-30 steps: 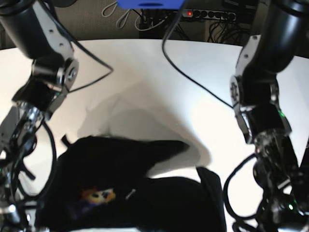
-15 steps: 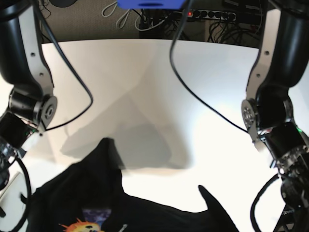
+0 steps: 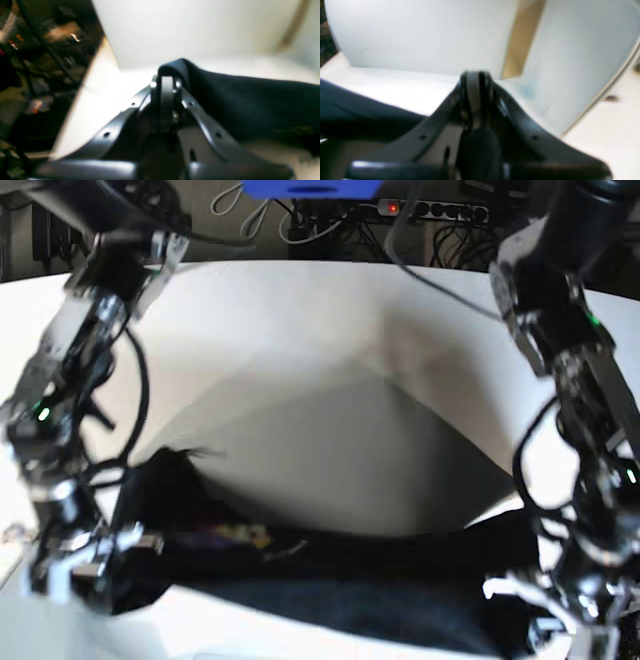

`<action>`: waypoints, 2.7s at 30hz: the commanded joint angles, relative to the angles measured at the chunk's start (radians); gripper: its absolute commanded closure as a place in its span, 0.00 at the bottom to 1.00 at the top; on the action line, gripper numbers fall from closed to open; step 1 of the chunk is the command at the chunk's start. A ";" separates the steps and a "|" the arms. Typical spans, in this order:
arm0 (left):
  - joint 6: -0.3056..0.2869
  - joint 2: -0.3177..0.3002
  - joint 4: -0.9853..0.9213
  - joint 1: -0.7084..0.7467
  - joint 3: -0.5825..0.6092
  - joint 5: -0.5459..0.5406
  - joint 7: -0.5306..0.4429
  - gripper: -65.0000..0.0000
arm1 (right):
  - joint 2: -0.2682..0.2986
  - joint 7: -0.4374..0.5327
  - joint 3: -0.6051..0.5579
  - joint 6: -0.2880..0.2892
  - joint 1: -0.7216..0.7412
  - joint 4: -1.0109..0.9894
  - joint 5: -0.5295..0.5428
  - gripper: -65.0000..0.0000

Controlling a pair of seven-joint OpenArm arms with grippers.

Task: Layout the t-shirt on the table in an organized manner, then fold the t-shirt properly
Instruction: 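Lift the shirt with both grippers, shake it, and lay it flat, then release the shirt and regrasp its edges with both grippers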

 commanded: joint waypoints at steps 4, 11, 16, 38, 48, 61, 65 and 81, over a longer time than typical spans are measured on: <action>0.002 -0.008 0.027 0.163 -0.046 -0.054 -0.024 1.00 | -0.067 0.108 -0.055 0.001 -0.146 -0.006 0.027 1.00; 0.002 -0.050 0.027 0.473 -0.069 -0.128 -0.024 1.00 | -0.087 0.109 -0.242 0.001 -0.384 -0.010 0.028 1.00; 0.002 -0.077 0.025 0.634 -0.076 -0.116 -0.024 1.00 | -0.084 0.108 -0.299 0.001 -0.501 -0.010 0.025 1.00; -0.179 -0.183 -0.113 0.789 -0.285 -0.117 -0.024 0.99 | -0.081 0.108 -0.193 -0.003 -0.752 -0.006 0.171 0.43; -0.274 -0.182 -0.124 0.792 -0.288 -0.125 -0.024 0.59 | -0.071 0.109 -0.322 -0.036 -0.683 -0.021 0.137 0.43; -0.275 -0.175 -0.102 0.737 -0.458 -0.126 -0.024 0.36 | -0.075 0.118 -0.460 -0.146 -0.375 -0.369 -0.245 0.43; -0.275 -0.137 -0.104 0.712 -0.460 -0.119 -0.024 0.36 | -0.073 0.118 -0.460 -0.146 -0.344 -0.401 -0.253 0.43; -0.275 -0.088 -0.104 0.650 -0.455 -0.119 -0.024 0.36 | -0.117 0.120 -0.464 -0.146 -0.329 -0.461 -0.253 0.43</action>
